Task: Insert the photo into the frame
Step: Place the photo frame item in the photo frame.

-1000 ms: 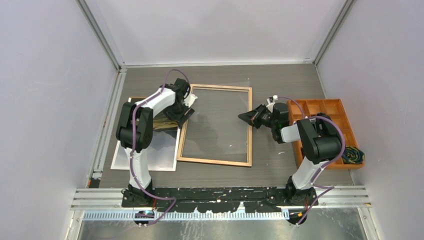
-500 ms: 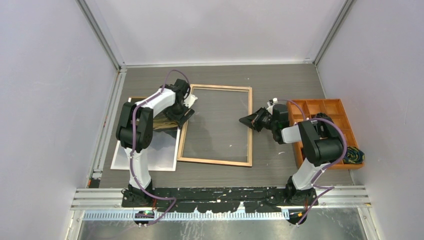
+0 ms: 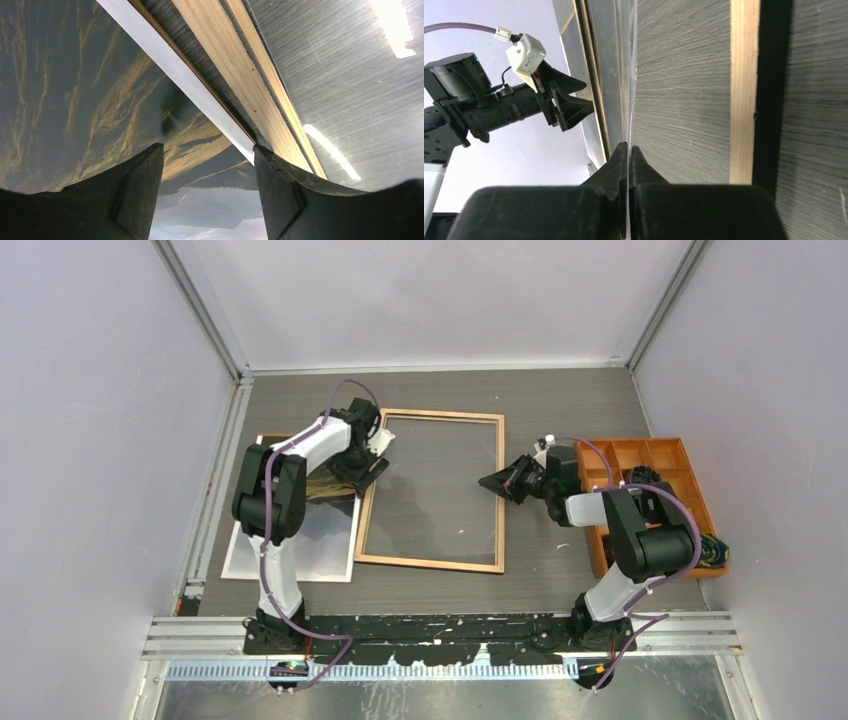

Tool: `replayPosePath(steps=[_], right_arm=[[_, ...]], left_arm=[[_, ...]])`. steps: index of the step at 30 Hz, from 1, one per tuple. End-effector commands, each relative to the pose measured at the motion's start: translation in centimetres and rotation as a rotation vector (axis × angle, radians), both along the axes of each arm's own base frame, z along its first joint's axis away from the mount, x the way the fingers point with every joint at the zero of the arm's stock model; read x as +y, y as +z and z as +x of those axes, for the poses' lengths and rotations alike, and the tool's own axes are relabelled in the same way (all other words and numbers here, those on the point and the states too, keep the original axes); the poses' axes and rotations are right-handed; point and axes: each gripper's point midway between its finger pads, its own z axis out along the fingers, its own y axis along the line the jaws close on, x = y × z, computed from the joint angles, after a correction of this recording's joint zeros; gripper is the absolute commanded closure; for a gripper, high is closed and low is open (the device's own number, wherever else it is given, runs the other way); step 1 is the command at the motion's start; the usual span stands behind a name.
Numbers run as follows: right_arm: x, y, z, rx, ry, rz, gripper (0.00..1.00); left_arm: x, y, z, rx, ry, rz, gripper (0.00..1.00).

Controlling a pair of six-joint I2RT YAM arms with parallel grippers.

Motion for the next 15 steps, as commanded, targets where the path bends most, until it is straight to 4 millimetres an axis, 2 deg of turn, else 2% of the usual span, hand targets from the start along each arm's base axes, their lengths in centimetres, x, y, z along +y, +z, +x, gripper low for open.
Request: replayPosePath(steps=[1, 7, 15], right_arm=[[0.7, 3.5, 0.7, -0.126, 0.052, 0.016, 0.99], [1.6, 6.3, 0.8, -0.241, 0.082, 0.041, 0.99], [4.1, 9.2, -0.1, -0.337, 0.157, 0.128, 0.99]], left_arm=[[-0.9, 1.7, 0.7, -0.049, -0.015, -0.042, 0.32], [-0.9, 1.5, 0.7, -0.046, -0.018, -0.040, 0.32], [-0.9, 1.5, 0.6, -0.042, -0.023, -0.041, 0.32]])
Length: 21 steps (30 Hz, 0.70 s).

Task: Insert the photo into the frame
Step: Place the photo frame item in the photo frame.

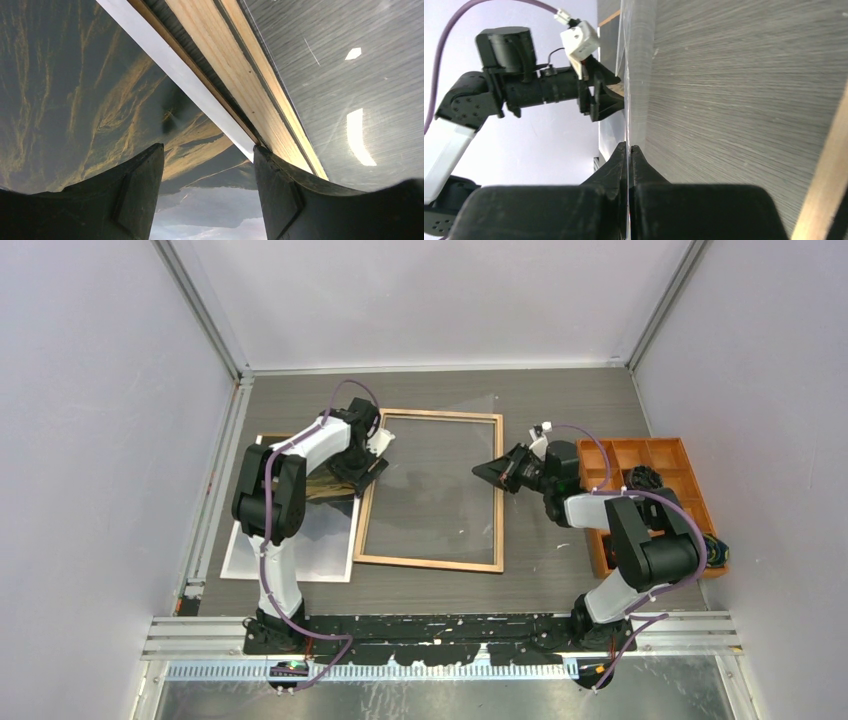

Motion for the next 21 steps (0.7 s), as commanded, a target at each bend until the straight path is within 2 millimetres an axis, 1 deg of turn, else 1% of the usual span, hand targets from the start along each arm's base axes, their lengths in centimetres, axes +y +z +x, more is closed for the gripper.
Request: replayPosePath(steps=[1, 5, 8, 11, 13, 16, 21], right_arm=[[2.6, 5.2, -0.6, -0.170, 0.105, 0.092, 0.99], [2.7, 6.1, -0.5, -0.185, 0.099, 0.117, 0.99], [2.8, 7.5, -0.4, -0.207, 0.097, 0.163, 0.99], [3.0, 8.3, -0.2, -0.213, 0.099, 0.200, 0.99], [3.1, 8.6, 0.0, -0.219, 0.101, 0.216, 0.99], [3.2, 8.2, 0.3, -0.207, 0.102, 0.219, 0.99], [3.2, 6.8, 0.4, -0.172, 0.095, 0.217, 0.99]], left_arm=[[-0.9, 1.4, 0.5, -0.041, -0.017, -0.043, 0.32], [-0.9, 1.5, 0.6, -0.043, -0.019, -0.043, 0.32], [-1.0, 1.5, 0.5, -0.040, -0.020, -0.045, 0.32], [-1.0, 1.6, 0.4, -0.041, -0.020, -0.047, 0.32], [-0.9, 1.7, 0.4, -0.044, -0.020, -0.046, 0.33], [-0.9, 1.9, 0.4, -0.049, -0.020, -0.052, 0.33], [-0.8, 2.0, 0.4, -0.046, -0.015, -0.061, 0.33]])
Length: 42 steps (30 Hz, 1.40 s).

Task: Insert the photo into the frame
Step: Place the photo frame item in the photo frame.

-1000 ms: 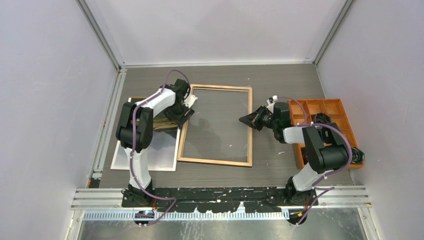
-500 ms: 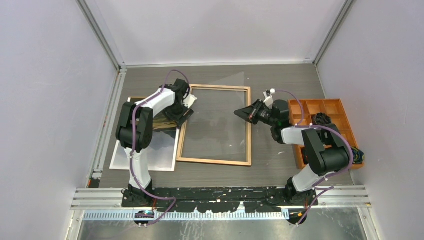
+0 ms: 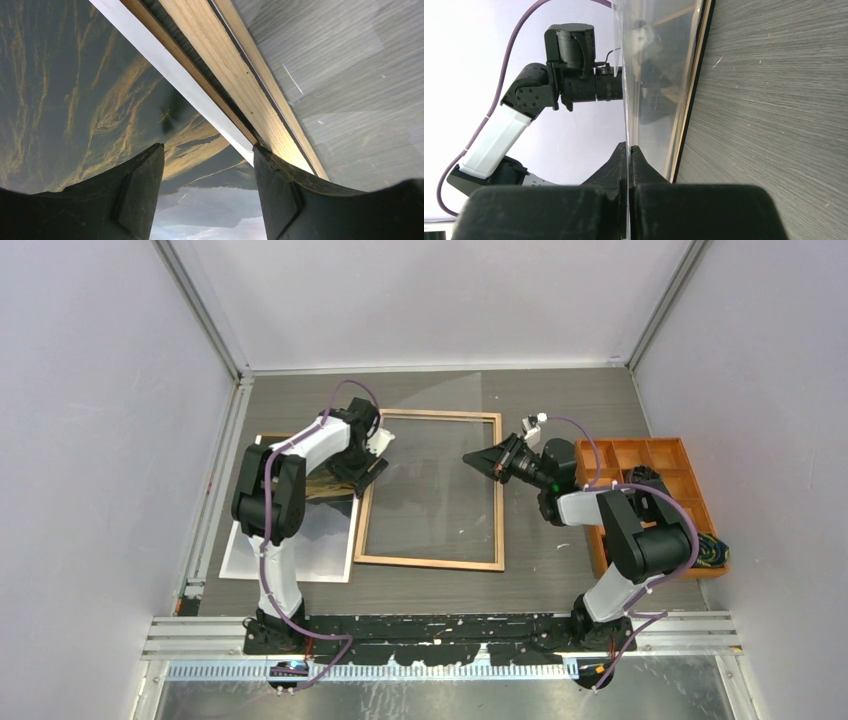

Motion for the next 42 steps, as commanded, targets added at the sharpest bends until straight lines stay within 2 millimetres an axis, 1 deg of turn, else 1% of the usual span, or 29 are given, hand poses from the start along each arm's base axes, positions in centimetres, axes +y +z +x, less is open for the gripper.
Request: replayPosePath(steps=[1, 5, 10, 17, 18, 25, 30, 36, 42], right_arm=[[0.5, 1.4, 0.2, -0.056, 0.022, 0.033, 0.99], [0.0, -0.9, 0.3, 0.013, -0.010, -0.025, 0.99], [-0.8, -2.4, 0.2, 0.046, -0.061, -0.093, 0.99], [-1.1, -2.1, 0.6, 0.074, -0.087, -0.091, 0.99], [-1.1, -2.3, 0.6, 0.078, -0.087, -0.096, 0.99], [-0.9, -3.7, 1.0, 0.109, -0.079, -0.118, 0.99], [-1.2, -5.0, 1.4, 0.145, -0.094, -0.149, 0.98], [-1.5, -6.4, 1.4, 0.183, -0.102, -0.190, 0.98], [-1.9, -7.3, 1.2, 0.211, -0.102, -0.216, 0.99]], left_arm=[[-0.8, 2.0, 0.5, -0.050, -0.008, -0.062, 0.33], [-0.8, 2.1, 0.6, -0.053, -0.008, -0.062, 0.33], [-0.8, 2.0, 0.5, -0.048, -0.009, -0.065, 0.33], [-0.9, 2.0, 0.3, -0.044, -0.010, -0.071, 0.33], [-1.2, 2.0, 0.2, -0.039, -0.014, -0.091, 0.33], [-1.6, 1.9, -0.2, -0.024, -0.023, -0.110, 0.33], [-1.6, 1.8, -0.4, -0.021, -0.026, -0.116, 0.34], [-1.6, 1.6, -0.5, -0.016, -0.029, -0.115, 0.34], [-1.7, 1.7, -0.2, -0.020, -0.029, -0.114, 0.34]])
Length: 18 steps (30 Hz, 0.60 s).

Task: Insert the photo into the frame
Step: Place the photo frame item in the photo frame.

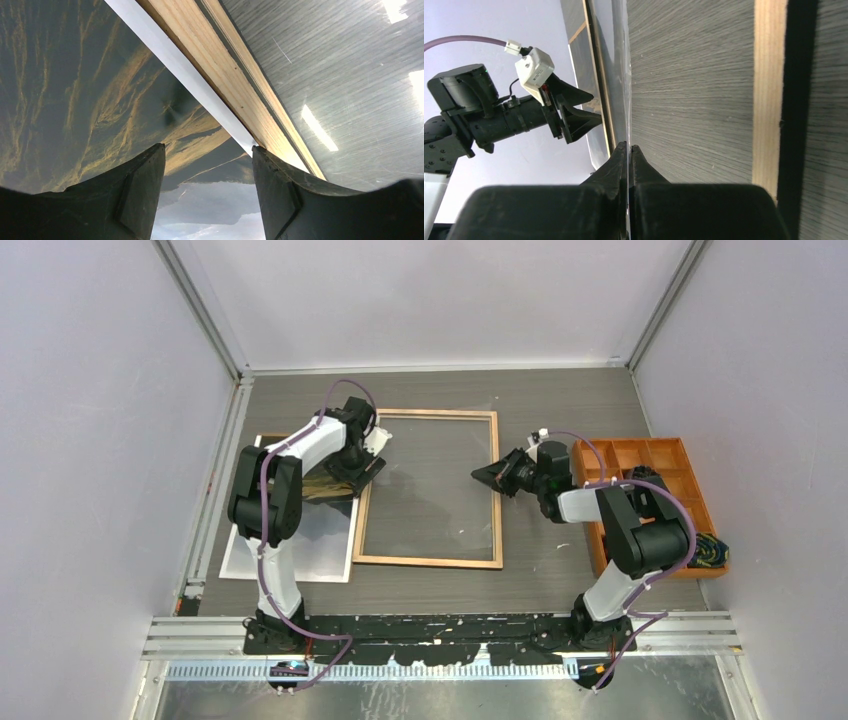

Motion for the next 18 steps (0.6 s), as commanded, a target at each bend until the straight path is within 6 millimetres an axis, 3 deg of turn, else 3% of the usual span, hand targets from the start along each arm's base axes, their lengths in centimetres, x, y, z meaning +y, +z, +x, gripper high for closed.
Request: replayPosePath(steps=[1, 10, 18], right_arm=[[0.4, 0.3, 0.1, -0.016, 0.034, -0.018, 0.99], [0.4, 0.4, -0.9, 0.029, 0.052, -0.021, 0.99], [0.0, 2.7, -1.6, -0.025, 0.052, -0.034, 0.99]], left_arm=[[-1.8, 1.3, 0.1, -0.025, -0.029, -0.084, 0.34], [-1.8, 1.3, 0.3, -0.028, -0.023, -0.080, 0.34], [-1.8, 1.8, 0.3, -0.039, -0.029, -0.086, 0.34]])
